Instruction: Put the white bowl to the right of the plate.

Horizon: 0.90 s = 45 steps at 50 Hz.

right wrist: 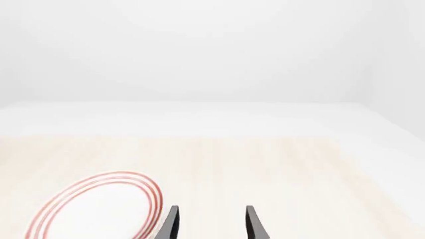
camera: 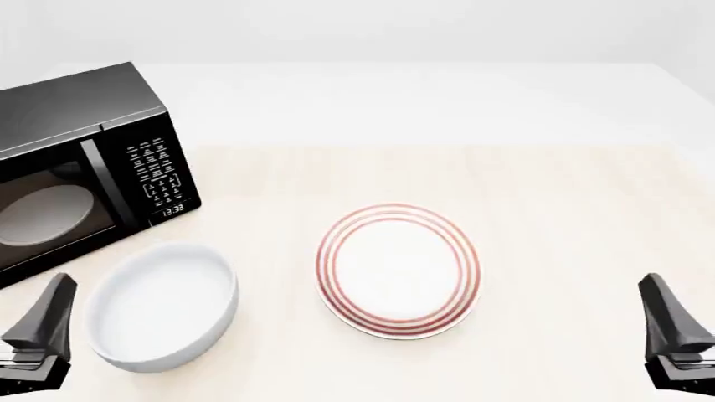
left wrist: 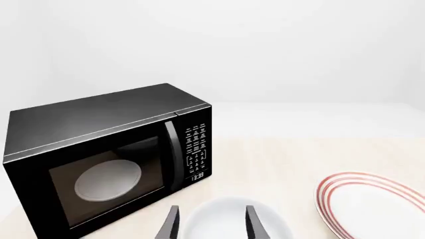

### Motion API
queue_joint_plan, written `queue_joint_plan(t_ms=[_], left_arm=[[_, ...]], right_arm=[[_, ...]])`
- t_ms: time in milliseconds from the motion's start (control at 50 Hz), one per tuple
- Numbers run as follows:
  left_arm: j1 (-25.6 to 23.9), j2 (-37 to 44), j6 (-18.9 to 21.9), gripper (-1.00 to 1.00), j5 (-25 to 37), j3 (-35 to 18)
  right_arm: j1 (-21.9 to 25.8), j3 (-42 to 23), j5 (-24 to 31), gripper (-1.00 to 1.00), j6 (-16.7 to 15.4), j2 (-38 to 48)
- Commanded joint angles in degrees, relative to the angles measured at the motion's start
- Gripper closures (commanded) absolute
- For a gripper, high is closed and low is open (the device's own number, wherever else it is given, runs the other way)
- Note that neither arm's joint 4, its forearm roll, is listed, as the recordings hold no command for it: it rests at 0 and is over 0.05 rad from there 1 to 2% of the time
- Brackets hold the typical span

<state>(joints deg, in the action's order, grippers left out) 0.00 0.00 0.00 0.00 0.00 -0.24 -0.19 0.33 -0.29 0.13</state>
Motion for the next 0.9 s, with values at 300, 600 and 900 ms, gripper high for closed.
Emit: queue_joint_plan(t_ms=[300, 600, 900], left_arm=[[0.0, 0.0, 0.0, -1.00, 0.0, 0.0], [0.0, 0.0, 0.0, -1.00, 0.0, 0.0], [0.0, 0.0, 0.0, -1.00, 0.0, 0.0]], right_arm=[[1.9, -0.4, -1.8, -1.00, -0.3, 2.0], [6.7, -12.9, -4.7, -1.00, 0.1, 16.6], [14.5, -30.3, -9.4, -1.00, 4.0, 44.8]])
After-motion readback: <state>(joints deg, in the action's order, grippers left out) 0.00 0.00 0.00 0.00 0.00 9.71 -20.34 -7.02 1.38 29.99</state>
